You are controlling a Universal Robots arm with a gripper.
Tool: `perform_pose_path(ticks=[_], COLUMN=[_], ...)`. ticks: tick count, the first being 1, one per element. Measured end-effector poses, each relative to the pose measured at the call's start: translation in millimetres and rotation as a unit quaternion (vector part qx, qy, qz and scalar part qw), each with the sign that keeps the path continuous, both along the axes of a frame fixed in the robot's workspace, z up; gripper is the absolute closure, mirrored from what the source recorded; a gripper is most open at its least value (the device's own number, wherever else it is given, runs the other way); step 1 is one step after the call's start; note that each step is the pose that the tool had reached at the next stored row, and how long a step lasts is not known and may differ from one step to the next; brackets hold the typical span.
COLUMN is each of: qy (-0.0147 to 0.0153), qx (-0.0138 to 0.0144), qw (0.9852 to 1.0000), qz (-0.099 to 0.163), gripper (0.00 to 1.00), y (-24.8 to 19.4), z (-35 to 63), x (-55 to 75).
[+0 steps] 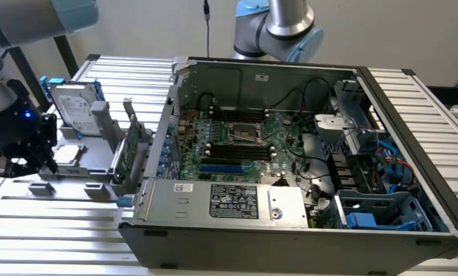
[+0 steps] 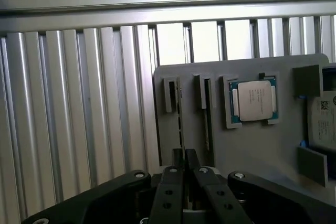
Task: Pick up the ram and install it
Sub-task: 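Pick up the ram and move it above insertion slot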
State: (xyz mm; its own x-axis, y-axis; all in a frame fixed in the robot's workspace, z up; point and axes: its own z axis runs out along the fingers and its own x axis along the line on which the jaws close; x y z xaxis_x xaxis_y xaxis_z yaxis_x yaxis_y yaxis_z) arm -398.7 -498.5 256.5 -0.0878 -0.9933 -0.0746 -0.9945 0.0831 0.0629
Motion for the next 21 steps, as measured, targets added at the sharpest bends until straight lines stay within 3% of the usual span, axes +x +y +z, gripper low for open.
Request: perform_pose_path(ticks=[11, 21], qy=[0.0042, 0.0114], qx=[0.0, 0.0023], qw=[1.0, 0.9999], qz=[0.0, 0.001], gripper=[0.86, 0.86], y=[0.0, 0.0], z=[49.8, 91.1], x=[11.7, 53.0])
